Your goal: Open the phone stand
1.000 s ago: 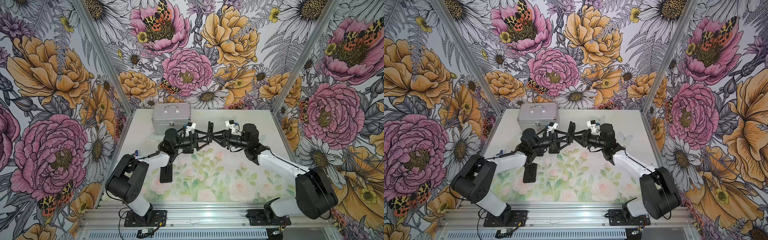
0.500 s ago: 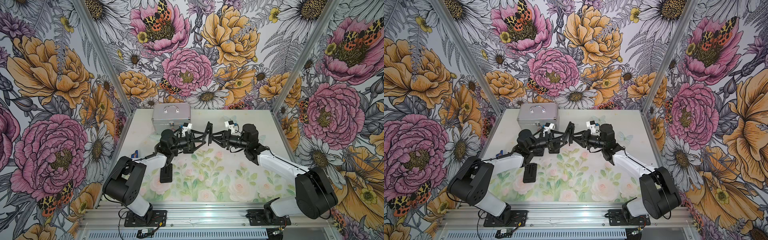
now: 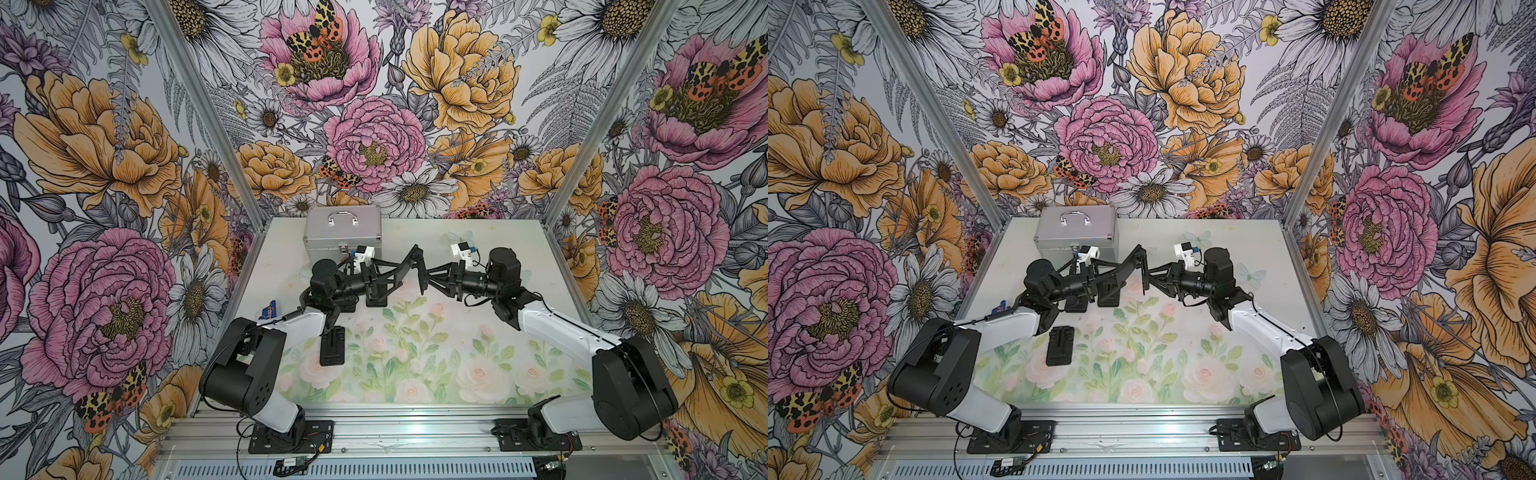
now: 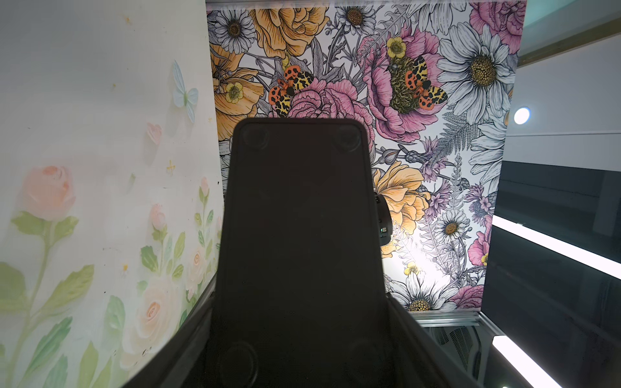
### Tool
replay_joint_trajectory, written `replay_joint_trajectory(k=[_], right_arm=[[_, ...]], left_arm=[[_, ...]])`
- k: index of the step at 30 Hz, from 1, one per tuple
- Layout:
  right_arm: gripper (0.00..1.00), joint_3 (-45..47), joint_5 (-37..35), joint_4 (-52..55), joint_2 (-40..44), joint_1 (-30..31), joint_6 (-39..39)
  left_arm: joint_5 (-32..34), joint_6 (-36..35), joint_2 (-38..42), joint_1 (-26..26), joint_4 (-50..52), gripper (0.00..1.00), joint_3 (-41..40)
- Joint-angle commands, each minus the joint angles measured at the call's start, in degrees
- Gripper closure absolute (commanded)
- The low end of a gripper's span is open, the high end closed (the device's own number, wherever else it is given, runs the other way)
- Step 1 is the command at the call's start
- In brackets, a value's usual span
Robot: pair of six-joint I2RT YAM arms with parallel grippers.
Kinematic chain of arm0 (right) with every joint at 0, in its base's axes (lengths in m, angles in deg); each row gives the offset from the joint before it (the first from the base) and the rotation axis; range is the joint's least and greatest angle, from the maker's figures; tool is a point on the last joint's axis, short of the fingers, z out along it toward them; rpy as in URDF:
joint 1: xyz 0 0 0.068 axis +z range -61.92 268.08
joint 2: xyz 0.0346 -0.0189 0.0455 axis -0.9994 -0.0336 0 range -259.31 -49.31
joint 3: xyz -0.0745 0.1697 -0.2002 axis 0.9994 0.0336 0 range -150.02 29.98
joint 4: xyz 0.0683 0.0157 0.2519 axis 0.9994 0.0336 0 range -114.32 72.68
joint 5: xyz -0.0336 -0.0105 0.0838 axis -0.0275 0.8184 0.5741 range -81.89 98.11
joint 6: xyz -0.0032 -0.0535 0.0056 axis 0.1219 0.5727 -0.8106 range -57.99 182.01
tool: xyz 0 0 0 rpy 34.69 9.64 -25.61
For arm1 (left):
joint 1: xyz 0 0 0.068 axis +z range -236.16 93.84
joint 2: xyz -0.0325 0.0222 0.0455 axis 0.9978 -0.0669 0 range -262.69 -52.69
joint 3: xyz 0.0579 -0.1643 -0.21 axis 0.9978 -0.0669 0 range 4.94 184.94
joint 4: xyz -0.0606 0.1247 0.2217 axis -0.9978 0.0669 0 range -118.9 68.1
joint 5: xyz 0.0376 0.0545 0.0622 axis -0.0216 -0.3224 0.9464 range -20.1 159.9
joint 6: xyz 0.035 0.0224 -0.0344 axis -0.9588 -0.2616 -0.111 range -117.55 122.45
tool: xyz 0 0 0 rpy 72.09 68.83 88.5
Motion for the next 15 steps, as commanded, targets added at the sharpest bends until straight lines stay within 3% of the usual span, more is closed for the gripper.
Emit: replay_joint_trajectory(k=[1, 10, 11, 15], right_arm=[[1.00, -0.6, -2.9, -0.1, 2.2, -3.2, -0.2], [1.00, -2.5, -1.7, 1.5, 1.0, -3.2, 0.7], [0.93, -2.9, -1.5, 1.5, 0.9, -3.0, 0.8], [0.46, -4.7, -1.0, 2.0, 0.6, -2.6, 1.2]], left_arm=[[0.8, -1.7, 1.8, 3.1, -0.9, 0.63, -1.5], [0.9, -1.7, 2.1, 3.1, -0.8, 0.63, -2.0], [1.0, -1.5, 2.1, 3.0, -0.9, 0.63, -1.9], [1.2, -1.3, 2.1, 2.3, -0.8, 0.63, -1.7]])
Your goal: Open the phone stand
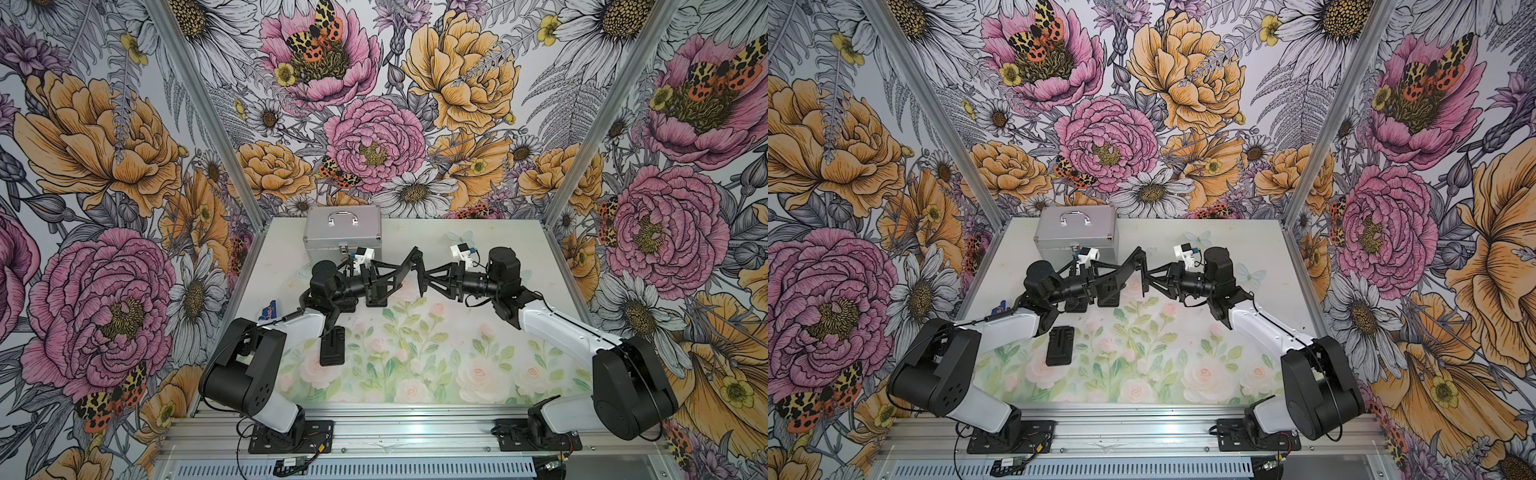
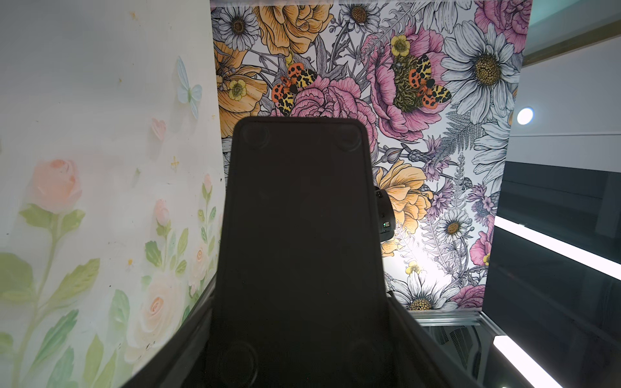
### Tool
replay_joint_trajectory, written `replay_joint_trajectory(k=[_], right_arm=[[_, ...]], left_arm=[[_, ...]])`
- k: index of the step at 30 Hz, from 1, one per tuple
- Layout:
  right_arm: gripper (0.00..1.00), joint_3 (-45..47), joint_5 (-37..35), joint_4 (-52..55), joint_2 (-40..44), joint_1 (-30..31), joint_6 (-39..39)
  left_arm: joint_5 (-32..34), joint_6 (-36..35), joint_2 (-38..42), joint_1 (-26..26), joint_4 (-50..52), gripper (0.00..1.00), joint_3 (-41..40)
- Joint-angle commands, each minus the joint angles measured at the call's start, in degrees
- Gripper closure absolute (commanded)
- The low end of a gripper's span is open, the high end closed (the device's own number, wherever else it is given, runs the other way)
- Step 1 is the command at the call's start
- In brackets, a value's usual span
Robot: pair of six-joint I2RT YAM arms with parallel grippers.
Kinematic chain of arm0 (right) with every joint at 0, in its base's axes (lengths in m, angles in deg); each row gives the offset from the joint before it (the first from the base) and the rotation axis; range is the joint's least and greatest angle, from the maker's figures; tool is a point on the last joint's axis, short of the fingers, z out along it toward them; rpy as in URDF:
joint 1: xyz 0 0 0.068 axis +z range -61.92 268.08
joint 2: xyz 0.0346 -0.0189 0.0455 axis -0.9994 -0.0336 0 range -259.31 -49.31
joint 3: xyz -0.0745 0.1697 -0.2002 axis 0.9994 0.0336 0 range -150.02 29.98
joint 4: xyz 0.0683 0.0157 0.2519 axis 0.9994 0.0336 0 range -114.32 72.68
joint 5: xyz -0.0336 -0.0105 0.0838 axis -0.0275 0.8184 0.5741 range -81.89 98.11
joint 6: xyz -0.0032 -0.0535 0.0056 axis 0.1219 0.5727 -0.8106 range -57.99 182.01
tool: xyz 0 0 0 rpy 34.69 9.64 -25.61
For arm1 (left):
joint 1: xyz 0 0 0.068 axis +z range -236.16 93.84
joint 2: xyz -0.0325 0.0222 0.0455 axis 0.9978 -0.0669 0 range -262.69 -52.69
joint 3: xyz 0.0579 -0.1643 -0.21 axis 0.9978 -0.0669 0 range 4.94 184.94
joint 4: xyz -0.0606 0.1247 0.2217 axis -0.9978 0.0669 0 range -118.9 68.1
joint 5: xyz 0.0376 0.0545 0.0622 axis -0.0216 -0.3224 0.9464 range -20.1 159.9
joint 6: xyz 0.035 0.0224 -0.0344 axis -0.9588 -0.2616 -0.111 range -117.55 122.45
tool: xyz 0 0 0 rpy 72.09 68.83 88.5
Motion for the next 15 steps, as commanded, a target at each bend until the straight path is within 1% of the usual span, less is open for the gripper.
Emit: replay_joint_trajectory(k=[1, 2, 4, 6, 8, 10, 12, 15], right_arm=[[0.39, -4.3, -1.8, -0.2, 0.4, -1.9, 0.7], [0.35, -5.1, -1.9, 1.3, 0.5, -1.9, 1.7], [0.31, -6.8, -2.3, 5.6, 0.5, -2.0, 4.3], [0.31, -9.7, -4.0, 12.9, 0.6, -1.9, 9.4], [0.32, -14.0, -7.7, 23.4, 0.9, -1.5, 16.2], [0.33, -19.5, -12.7, 34.3, 0.6, -0.5, 23.3], [0.36, -25.6, -20.0, 44.8, 0.1, 1.1, 30.3], [0.42, -31.7, -32.2, 54.5, -0.1, 4.6, 36.0]], left_arm=[[1.4, -1.1, 1.8, 1.8, -1.0, 0.63, -0.8], [1.5, -1.1, 1.8, 1.7, -1.0, 0.63, -0.9], [1.7, -1.1, 1.8, 1.6, -1.0, 0.63, -1.1], [1.9, -1.3, 1.9, 1.5, -1.1, 0.63, -1.3], [2.1, -1.6, 1.9, 1.2, -0.3, 0.63, -1.4], [2.2, -2.6, 2.4, 1.1, 1.3, 0.63, -1.4], [2.3, -4.9, 3.3, 0.9, 5.0, 0.63, -1.2], [2.5, -9.7, 4.8, 0.4, 12.8, 0.63, -0.2]])
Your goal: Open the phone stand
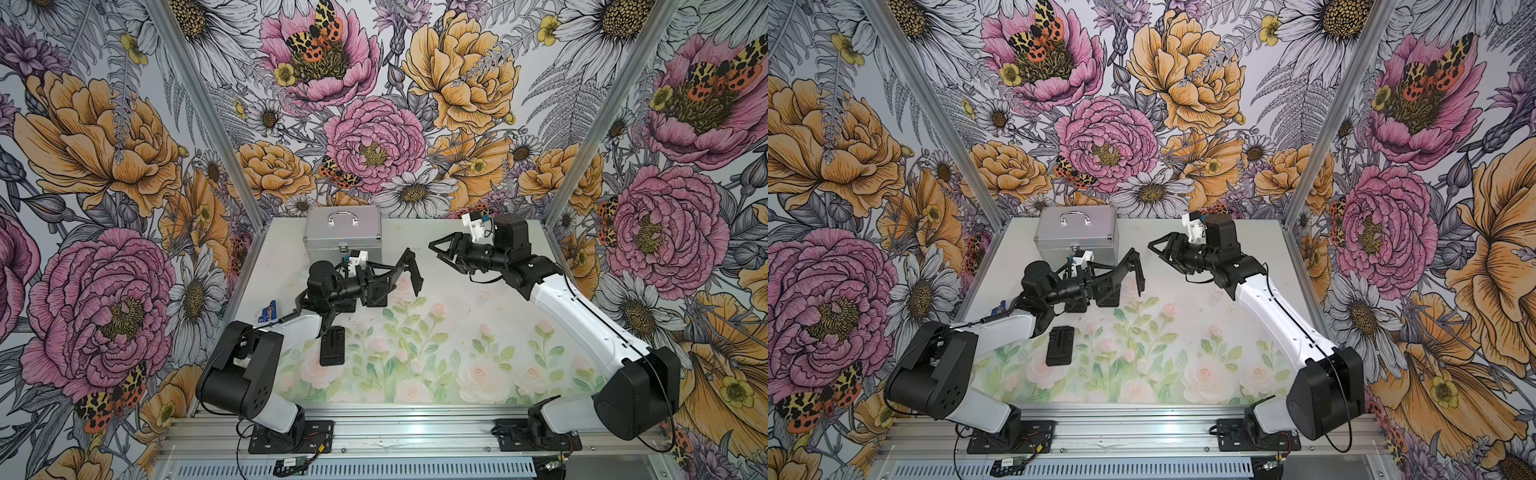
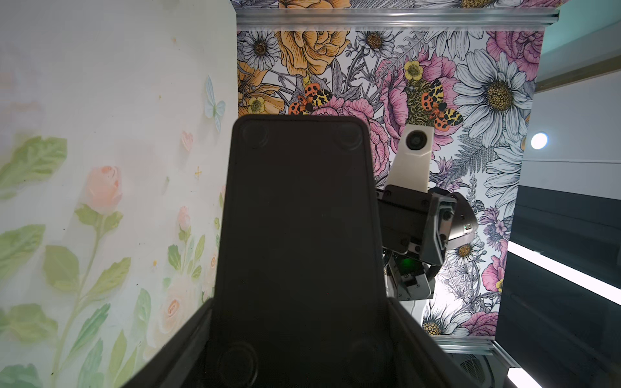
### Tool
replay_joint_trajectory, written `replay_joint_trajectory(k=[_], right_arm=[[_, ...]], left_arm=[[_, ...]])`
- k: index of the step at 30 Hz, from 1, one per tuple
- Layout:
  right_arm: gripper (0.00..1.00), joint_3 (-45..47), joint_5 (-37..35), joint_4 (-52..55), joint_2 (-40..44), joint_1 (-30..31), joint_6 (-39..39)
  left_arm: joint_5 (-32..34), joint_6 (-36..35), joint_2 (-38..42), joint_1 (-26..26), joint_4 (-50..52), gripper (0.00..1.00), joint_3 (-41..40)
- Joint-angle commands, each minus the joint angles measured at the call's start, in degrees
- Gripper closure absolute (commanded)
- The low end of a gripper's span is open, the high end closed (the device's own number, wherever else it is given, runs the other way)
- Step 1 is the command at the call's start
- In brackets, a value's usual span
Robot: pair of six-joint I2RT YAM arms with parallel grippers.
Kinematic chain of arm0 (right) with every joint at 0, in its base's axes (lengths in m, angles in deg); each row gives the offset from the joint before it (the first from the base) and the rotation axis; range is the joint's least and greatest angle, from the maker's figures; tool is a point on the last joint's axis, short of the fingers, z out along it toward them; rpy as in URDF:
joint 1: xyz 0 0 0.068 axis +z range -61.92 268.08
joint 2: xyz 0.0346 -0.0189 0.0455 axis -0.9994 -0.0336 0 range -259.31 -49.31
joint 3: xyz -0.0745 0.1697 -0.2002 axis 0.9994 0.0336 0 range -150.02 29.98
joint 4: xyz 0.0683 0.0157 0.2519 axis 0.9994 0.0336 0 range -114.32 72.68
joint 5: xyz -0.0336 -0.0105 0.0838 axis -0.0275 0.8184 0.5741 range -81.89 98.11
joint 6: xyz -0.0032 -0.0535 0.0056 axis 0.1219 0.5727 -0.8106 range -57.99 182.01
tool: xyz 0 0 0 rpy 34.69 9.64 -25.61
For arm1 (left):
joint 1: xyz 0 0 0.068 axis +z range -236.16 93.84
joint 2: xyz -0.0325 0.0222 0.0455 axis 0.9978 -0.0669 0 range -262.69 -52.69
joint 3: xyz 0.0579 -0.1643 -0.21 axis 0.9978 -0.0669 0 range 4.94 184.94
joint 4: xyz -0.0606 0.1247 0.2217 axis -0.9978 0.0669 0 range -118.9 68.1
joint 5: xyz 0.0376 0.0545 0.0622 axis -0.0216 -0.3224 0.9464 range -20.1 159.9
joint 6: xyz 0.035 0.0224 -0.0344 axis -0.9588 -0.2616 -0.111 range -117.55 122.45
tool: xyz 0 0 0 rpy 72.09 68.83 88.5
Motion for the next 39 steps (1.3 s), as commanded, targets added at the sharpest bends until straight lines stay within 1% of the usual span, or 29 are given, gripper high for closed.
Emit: replay_joint_trajectory(k=[1, 3, 5, 8, 10, 14, 26, 29, 32, 35, 39], right_arm=[[0.43, -6.5, -17.8, 18.1, -0.2, 3.9, 12.4], [0.49, -9.7, -23.8, 21.8, -1.4, 6.7, 14.4], [0.52, -12.5, -28.3, 24.9, -3.2, 9.2, 16.0], [0.53, -16.3, -34.1, 29.1, -6.3, 12.8, 17.8], [0.54, -18.0, -36.4, 31.2, -8.2, 14.7, 18.7], [0.54, -18.6, -37.7, 32.1, -9.8, 16.6, 19.0], [0.54, -18.8, -37.1, 31.9, -13.8, 20.3, 19.8], [0.58, -19.2, -37.2, 31.9, -14.8, 21.1, 20.1], [0.59, -19.4, -37.6, 31.8, -15.6, 21.5, 20.1], [0.63, -19.1, -37.8, 31.4, -16.0, 21.8, 20.0], [0.74, -19.3, -38.8, 31.0, -16.1, 21.9, 20.2]], left_arm=[[1.1, -7.8, 3.6, -0.9, 8.9, 0.63, 1.1], [1.5, -10.7, 4.6, -1.3, 13.6, 0.63, 2.1], [1.9, -12.6, 5.2, -1.6, 16.8, 0.63, 2.6], [2.3, -13.3, 5.6, -1.6, 18.3, 0.63, 2.7], [2.5, -13.4, 5.8, -1.7, 18.7, 0.63, 2.8], [2.9, -13.8, 6.4, -1.7, 19.4, 0.63, 2.9], [3.3, -14.4, 7.7, -1.8, 20.8, 0.62, 2.4], [3.4, -14.4, 8.0, -1.8, 21.1, 0.62, 2.3], [3.5, -14.4, 8.3, -1.8, 21.3, 0.62, 2.3], [3.5, -14.4, 8.7, -1.8, 21.6, 0.62, 2.3], [3.5, -14.6, 9.2, -1.8, 22.1, 0.62, 2.1]])
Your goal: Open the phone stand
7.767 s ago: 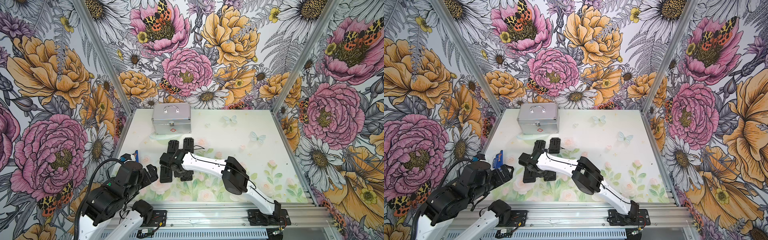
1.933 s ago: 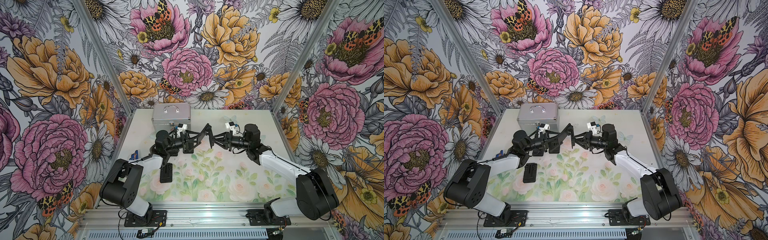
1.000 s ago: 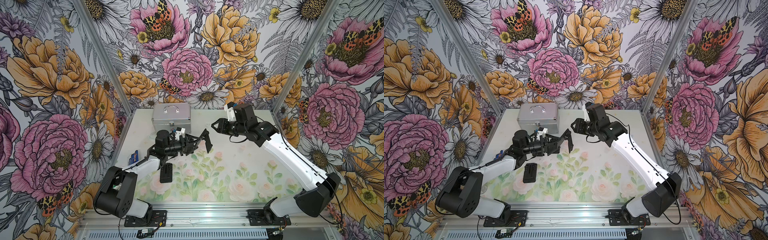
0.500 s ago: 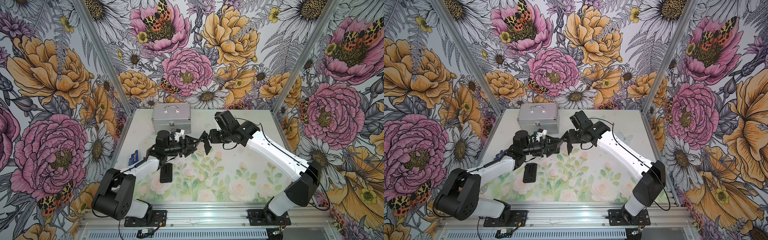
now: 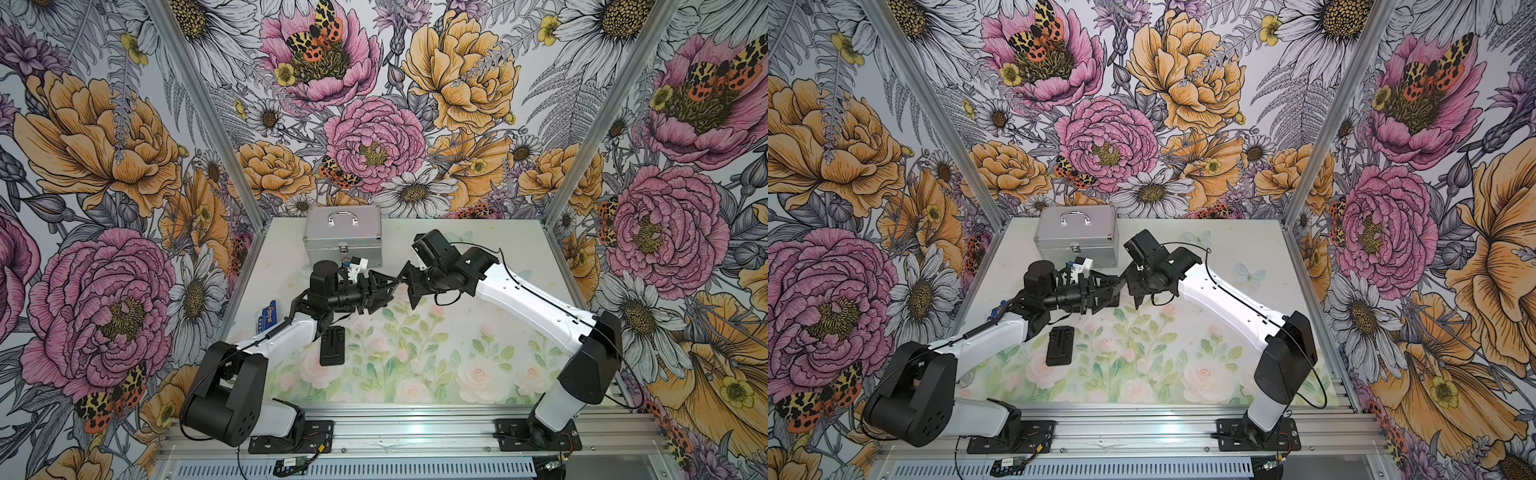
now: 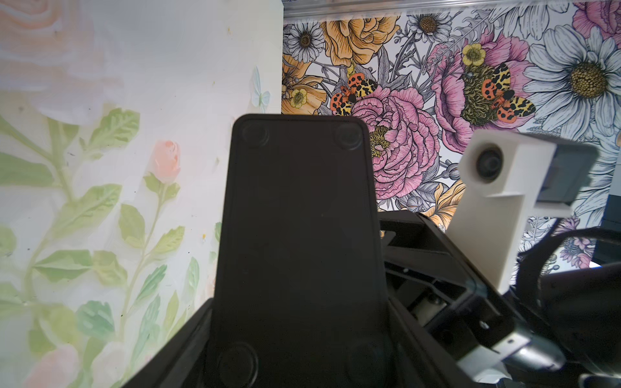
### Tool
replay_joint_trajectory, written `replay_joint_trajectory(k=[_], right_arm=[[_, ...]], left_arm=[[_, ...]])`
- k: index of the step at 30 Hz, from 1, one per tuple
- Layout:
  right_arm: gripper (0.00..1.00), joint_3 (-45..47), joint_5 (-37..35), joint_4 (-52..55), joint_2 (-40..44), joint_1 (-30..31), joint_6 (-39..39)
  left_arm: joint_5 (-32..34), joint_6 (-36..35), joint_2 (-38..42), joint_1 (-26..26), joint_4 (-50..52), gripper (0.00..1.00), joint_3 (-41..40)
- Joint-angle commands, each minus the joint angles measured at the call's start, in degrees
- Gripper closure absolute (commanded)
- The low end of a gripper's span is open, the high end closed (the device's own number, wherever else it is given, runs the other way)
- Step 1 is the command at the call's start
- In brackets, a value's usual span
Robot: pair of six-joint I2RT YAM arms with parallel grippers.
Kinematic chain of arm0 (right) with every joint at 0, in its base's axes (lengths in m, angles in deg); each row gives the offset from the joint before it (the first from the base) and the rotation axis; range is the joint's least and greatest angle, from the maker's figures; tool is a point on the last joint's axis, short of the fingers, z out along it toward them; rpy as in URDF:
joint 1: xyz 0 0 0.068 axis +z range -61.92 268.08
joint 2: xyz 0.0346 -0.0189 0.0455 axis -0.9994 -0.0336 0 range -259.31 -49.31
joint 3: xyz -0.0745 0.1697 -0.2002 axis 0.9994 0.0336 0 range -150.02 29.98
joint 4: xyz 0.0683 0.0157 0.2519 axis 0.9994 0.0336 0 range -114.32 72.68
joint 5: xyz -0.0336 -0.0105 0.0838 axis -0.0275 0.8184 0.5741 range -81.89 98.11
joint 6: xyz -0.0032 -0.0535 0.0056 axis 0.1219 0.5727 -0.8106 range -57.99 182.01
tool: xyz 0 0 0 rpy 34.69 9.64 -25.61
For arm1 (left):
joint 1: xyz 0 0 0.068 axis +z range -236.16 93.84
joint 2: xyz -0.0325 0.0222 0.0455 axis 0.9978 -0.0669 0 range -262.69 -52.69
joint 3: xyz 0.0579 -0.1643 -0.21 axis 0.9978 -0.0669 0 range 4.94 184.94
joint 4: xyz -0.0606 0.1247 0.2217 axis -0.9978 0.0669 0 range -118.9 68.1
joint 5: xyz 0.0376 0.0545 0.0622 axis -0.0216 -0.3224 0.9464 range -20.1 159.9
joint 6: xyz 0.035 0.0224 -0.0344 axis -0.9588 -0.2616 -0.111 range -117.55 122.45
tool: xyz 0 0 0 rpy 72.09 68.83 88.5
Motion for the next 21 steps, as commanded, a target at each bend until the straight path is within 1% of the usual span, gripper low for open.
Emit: replay_joint_trajectory(k=[1, 3, 4, 6, 12, 16, 21], right_arm=[[0.77, -1.8, -2.1, -0.6, -0.6, 0.3, 0.8], [0.82, -2.0, -1.8, -0.6, -1.1, 0.3, 0.9], [0.87, -2.2, -1.7, -0.6, -1.3, 0.3, 1.0], [0.99, -2.4, -1.6, -0.6, -1.5, 0.4, 1.0], [1.00, -2.3, -1.3, -0.4, -0.8, 0.3, 1.6], [1.00, -0.5, -0.5, -0.5, 1.5, 0.3, 2.5], [1.00, 1.8, 2.5, -0.5, 5.4, 0.3, 4.1]], left_arm=[[0.7, -1.5, 2.0, -0.3, -0.4, 0.61, 1.2], [0.7, -1.5, 2.3, -0.3, -0.3, 0.61, 1.1], [0.6, -1.5, 2.3, -0.2, -0.3, 0.61, 1.1], [0.7, -1.5, 2.4, -0.3, -0.2, 0.61, 1.2], [0.6, -2.4, 2.9, 1.2, 1.3, 0.61, 2.0], [0.6, -4.2, 3.1, 4.1, 3.6, 0.61, 3.1], [0.9, -5.7, 1.4, 8.0, 4.7, 0.61, 5.0]])
